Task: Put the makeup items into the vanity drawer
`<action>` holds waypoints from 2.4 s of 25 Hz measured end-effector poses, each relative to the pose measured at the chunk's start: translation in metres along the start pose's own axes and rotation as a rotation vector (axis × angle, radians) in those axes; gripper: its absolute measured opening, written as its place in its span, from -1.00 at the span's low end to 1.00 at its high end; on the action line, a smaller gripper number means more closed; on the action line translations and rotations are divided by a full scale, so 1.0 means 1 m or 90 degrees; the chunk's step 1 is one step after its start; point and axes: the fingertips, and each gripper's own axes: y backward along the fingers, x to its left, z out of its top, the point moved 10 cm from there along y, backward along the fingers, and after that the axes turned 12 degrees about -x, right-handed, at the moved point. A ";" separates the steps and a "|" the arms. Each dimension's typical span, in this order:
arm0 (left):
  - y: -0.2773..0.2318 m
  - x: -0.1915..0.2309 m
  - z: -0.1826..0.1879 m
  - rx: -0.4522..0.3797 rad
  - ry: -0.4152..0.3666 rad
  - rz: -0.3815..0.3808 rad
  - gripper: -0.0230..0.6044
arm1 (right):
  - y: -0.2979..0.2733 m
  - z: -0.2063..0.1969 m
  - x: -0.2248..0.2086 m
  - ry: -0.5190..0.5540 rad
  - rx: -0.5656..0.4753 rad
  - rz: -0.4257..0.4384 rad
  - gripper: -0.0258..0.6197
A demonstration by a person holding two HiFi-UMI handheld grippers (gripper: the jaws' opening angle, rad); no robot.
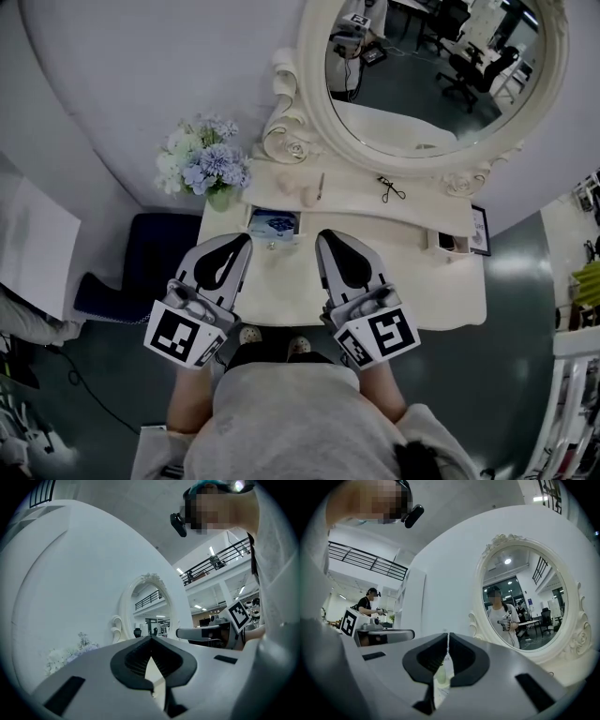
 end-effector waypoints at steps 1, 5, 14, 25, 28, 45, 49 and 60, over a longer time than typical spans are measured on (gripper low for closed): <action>0.000 0.003 0.000 0.000 0.002 -0.005 -0.88 | -0.002 -0.001 0.001 0.002 0.000 -0.005 -0.84; 0.000 0.014 -0.003 0.003 0.008 -0.025 -0.88 | -0.008 -0.003 0.008 0.007 -0.001 -0.021 -0.84; 0.001 0.034 -0.016 0.023 0.027 -0.059 -0.88 | -0.012 -0.011 0.021 0.016 0.010 -0.062 -0.84; 0.011 0.051 -0.065 0.132 0.054 -0.107 -0.88 | -0.018 -0.027 0.030 0.010 0.037 -0.096 -0.84; 0.015 0.054 -0.085 0.178 0.055 -0.121 -0.88 | -0.019 -0.033 0.031 0.010 0.047 -0.100 -0.84; 0.042 0.072 -0.197 0.503 -0.008 -0.200 -0.43 | -0.024 -0.042 0.028 0.024 0.089 -0.128 -0.84; 0.050 0.070 -0.219 0.570 -0.023 -0.223 -0.30 | -0.022 -0.043 0.025 0.029 0.098 -0.142 -0.84; 0.063 0.074 -0.255 0.651 0.005 -0.233 -0.07 | -0.027 -0.046 0.018 0.034 0.111 -0.148 -0.84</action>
